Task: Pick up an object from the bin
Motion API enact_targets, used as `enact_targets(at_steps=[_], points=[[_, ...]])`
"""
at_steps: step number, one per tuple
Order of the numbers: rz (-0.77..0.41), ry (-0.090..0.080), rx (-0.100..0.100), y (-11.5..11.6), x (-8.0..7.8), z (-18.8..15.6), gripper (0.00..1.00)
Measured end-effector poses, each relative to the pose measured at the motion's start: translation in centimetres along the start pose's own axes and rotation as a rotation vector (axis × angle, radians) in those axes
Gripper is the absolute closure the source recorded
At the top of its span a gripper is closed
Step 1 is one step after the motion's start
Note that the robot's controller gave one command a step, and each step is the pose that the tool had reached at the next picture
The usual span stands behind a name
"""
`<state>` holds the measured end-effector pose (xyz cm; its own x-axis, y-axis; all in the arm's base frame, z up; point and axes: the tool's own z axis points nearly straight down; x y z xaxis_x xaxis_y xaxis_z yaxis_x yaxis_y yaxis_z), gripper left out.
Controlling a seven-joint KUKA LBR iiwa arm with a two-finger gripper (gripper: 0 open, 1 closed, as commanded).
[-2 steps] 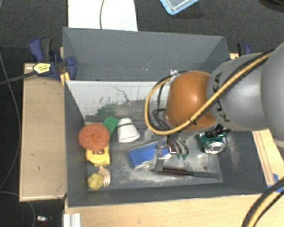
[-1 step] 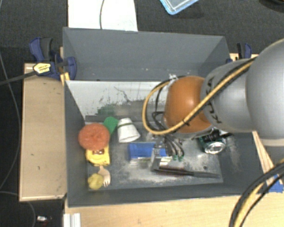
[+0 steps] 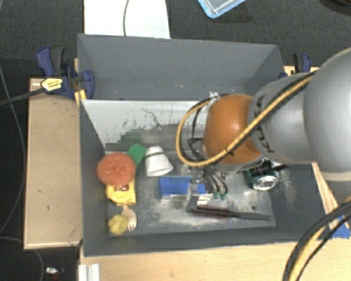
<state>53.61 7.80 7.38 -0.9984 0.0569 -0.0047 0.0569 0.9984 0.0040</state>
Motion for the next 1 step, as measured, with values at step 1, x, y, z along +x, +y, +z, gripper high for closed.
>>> enact_targets(at_steps=[1], points=[[0.001, 0.000, 0.000, -0.01, 0.00, 0.00, 1.00]])
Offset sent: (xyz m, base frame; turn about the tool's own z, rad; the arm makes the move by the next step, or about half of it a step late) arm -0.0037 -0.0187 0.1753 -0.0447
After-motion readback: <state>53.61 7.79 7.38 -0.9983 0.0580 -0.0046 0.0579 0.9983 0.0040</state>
